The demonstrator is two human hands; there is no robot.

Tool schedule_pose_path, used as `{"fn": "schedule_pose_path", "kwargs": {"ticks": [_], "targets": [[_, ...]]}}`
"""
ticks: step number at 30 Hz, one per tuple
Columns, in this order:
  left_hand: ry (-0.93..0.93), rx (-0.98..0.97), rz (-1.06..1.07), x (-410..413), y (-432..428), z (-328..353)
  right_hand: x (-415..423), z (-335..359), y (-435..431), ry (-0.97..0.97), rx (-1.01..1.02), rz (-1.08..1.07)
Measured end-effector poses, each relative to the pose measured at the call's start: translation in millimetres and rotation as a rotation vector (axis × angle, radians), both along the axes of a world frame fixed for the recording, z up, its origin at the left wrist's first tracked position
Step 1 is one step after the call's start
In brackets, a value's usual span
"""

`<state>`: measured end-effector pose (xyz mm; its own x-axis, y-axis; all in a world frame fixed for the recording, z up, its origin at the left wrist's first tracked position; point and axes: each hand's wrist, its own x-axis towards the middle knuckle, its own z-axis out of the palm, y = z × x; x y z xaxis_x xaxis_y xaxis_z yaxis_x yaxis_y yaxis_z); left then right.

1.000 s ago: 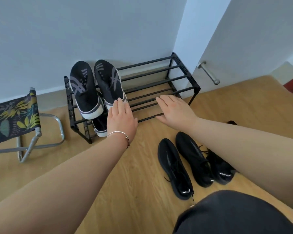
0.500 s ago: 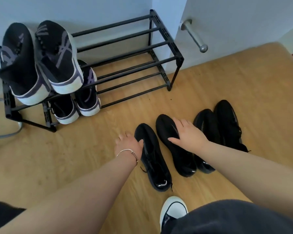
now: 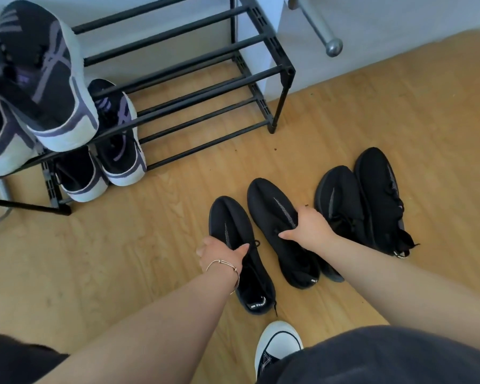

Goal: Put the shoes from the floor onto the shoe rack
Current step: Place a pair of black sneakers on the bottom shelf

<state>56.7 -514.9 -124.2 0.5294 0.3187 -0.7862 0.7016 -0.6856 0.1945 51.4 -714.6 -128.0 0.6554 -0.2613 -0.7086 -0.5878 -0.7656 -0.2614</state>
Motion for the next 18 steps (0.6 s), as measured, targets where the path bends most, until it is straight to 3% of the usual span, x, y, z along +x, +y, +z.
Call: {"fn": "schedule_pose_path", "kwargs": {"ticks": [5, 18], "targets": [[-0.072, -0.143, 0.193, -7, 10, -6, -3, -11, 0, -0.031, 0.083, -0.115], [-0.263, -0.307, 0.355, 11, 39, -22, 29, -19, -5, -0.172, 0.249, -0.192]]}}
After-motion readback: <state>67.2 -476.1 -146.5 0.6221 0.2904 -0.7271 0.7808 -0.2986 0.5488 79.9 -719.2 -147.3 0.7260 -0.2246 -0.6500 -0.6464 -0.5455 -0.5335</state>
